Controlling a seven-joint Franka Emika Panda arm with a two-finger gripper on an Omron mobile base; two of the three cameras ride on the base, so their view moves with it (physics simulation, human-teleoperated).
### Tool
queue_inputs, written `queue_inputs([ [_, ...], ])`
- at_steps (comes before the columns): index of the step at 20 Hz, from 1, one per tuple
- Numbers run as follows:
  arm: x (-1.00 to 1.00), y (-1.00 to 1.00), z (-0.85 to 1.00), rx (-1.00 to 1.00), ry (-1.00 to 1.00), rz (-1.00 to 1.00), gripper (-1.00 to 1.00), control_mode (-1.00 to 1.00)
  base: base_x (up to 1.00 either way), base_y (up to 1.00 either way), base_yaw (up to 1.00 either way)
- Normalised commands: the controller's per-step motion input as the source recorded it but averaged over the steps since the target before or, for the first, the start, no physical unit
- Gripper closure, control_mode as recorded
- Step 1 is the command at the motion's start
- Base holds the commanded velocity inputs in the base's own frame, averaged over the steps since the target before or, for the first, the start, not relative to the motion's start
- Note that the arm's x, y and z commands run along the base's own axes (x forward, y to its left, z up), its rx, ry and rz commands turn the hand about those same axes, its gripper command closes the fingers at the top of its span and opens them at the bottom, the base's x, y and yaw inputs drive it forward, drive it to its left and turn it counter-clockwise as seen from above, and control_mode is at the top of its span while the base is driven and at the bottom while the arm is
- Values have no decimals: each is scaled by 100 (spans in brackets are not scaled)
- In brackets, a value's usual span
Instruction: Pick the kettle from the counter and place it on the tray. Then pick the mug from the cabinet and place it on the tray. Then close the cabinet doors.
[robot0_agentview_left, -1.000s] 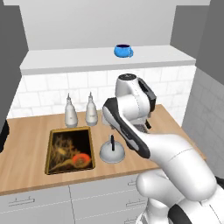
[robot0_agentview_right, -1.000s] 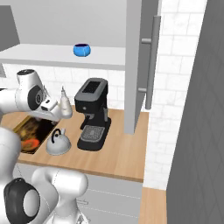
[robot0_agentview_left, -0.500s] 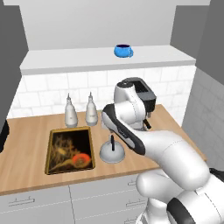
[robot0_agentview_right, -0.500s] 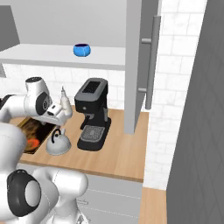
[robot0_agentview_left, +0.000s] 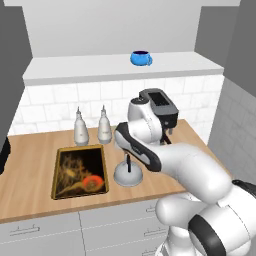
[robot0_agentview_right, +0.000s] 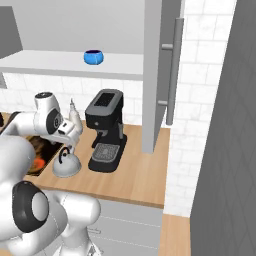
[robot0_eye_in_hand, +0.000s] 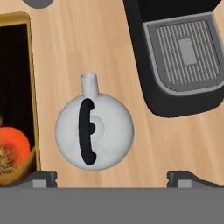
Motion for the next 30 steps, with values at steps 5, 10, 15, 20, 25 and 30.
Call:
queue_inputs([
  [5,1,14,-31,0,0,0,-100,-100,0,0,0],
  [10,0,8,-29,0,0,0,-100,-100,0,0,0],
  [15,3,5,-25,0,0,0,-100,-100,0,0,0],
  [20,7,7,-18,0,0,0,-100,-100,0,0,0],
  [25,10,1,-19,0,0,0,-100,-100,0,0,0],
  [30,13,1,-17,0,0,0,-100,-100,0,0,0],
])
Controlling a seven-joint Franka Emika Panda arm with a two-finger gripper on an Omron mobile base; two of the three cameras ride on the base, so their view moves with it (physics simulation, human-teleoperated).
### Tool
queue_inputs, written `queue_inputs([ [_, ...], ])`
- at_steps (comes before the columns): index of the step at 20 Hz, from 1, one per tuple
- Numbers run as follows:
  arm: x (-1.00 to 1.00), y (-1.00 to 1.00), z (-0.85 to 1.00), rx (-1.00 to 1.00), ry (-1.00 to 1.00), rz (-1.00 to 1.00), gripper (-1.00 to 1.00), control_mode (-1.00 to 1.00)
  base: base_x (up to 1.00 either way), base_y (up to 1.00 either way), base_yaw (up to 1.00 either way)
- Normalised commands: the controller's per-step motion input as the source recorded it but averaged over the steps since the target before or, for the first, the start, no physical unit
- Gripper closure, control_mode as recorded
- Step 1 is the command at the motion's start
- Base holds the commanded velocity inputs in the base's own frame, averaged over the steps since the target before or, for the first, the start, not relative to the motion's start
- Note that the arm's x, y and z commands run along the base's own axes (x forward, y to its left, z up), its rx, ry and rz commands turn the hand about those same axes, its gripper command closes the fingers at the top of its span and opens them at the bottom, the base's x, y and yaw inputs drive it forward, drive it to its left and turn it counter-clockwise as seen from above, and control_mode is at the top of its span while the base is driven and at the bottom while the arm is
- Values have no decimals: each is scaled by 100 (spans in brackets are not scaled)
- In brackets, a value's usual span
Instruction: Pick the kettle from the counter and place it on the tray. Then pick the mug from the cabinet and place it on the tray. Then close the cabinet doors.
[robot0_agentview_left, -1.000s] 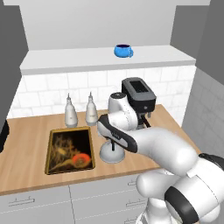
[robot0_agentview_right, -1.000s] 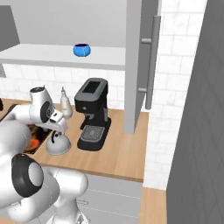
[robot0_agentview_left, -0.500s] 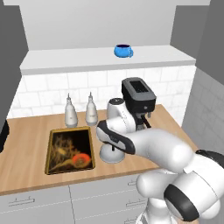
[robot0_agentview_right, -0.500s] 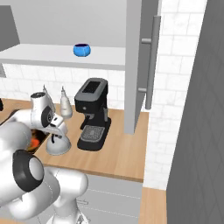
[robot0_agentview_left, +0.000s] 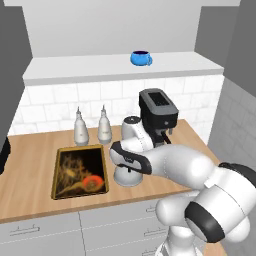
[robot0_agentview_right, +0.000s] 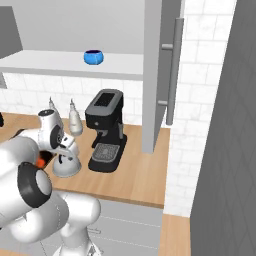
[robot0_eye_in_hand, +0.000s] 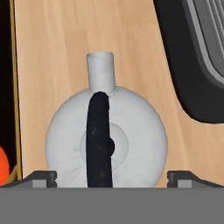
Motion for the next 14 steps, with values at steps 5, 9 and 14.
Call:
queue_inputs([
  [5,8,4,-12,0,0,0,-100,-100,0,0,0],
  [9,1,5,-14,0,0,0,100,-100,0,0,0],
  [14,0,0,-5,0,0,0,100,-100,0,0,0],
])
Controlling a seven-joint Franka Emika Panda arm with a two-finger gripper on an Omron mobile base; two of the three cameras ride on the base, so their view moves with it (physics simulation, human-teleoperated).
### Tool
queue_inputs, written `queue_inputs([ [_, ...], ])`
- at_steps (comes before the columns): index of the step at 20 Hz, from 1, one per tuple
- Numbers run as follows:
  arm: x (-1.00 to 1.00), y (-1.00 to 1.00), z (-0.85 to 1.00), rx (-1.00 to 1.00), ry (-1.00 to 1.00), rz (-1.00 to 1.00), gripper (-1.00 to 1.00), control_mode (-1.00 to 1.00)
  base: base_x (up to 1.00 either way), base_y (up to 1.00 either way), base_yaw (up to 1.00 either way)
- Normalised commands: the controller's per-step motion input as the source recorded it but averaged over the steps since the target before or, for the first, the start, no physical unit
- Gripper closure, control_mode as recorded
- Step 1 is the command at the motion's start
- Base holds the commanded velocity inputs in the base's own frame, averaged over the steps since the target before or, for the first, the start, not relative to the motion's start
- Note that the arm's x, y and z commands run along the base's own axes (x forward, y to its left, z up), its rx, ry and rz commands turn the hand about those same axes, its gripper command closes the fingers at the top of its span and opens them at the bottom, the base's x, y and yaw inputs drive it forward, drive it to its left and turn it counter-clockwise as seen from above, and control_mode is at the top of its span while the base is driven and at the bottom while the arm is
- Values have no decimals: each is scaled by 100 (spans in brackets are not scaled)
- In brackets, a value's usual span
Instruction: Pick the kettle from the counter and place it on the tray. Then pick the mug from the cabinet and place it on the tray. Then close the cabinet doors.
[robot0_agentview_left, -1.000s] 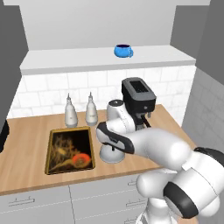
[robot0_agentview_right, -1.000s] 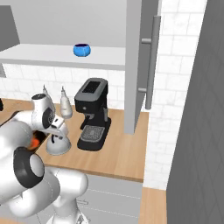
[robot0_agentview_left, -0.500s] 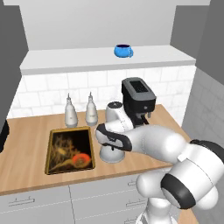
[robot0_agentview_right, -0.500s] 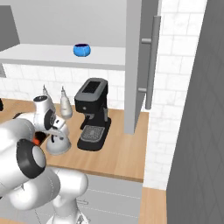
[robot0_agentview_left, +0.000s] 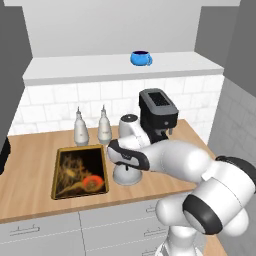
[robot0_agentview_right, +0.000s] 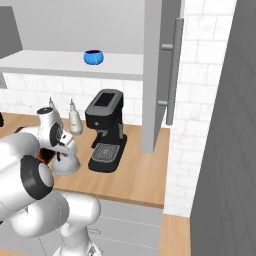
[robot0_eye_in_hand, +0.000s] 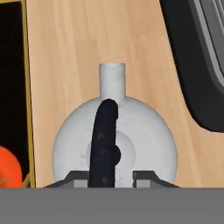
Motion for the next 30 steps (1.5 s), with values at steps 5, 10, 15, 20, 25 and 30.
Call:
queue_inputs([
  [5,-2,0,-1,0,-1,0,100,-100,0,0,0],
  [10,-37,0,13,0,-15,-3,100,-100,0,0,0],
  [15,-30,2,41,0,-20,0,100,-100,0,0,0],
  [20,3,26,50,0,-5,-1,100,-100,0,0,0],
  [25,22,43,32,0,0,0,100,-100,0,0,0],
  [30,28,55,13,0,0,-2,100,-100,0,0,0],
])
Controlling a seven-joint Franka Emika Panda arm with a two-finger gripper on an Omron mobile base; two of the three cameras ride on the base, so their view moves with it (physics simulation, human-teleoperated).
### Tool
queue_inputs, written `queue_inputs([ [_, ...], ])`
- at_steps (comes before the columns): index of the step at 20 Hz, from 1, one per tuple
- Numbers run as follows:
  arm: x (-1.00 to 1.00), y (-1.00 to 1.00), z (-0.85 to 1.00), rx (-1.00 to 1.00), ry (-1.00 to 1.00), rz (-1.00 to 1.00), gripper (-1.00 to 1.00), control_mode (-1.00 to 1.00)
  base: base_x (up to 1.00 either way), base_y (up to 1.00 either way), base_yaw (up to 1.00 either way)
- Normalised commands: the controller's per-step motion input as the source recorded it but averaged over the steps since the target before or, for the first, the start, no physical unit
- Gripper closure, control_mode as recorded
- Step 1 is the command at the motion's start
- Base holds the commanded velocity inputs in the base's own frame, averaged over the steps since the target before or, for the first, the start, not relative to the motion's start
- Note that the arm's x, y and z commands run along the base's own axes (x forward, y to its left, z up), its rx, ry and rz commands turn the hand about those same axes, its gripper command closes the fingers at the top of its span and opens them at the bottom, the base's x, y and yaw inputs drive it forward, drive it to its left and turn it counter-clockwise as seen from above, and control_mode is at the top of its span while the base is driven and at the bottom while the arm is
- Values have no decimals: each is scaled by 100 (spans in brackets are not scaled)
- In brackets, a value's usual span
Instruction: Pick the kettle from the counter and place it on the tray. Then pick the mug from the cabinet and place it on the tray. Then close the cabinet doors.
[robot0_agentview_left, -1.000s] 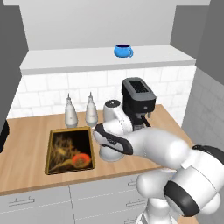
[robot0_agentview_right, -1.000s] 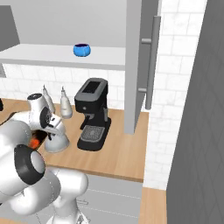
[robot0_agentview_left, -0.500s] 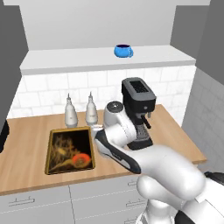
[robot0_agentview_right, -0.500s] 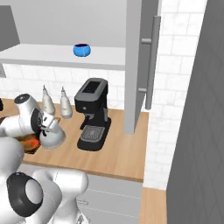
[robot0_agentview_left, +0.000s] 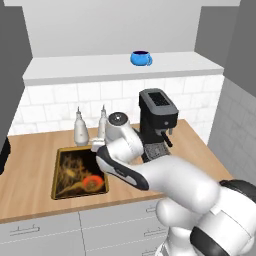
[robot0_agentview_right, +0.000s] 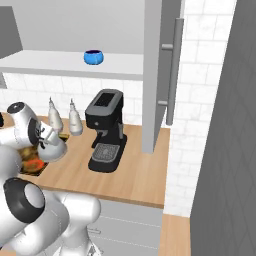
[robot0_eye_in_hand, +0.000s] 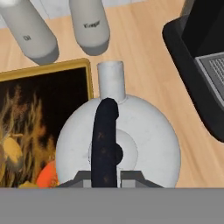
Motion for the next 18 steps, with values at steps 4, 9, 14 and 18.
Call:
queue_inputs([
  [4,37,59,4,0,1,-2,100,-100,0,0,0],
  [9,43,56,0,0,2,-4,100,-100,0,0,0],
  [14,51,37,0,1,2,-5,100,-100,0,0,0],
  [18,52,26,0,1,4,-1,100,-100,0,0,0],
])
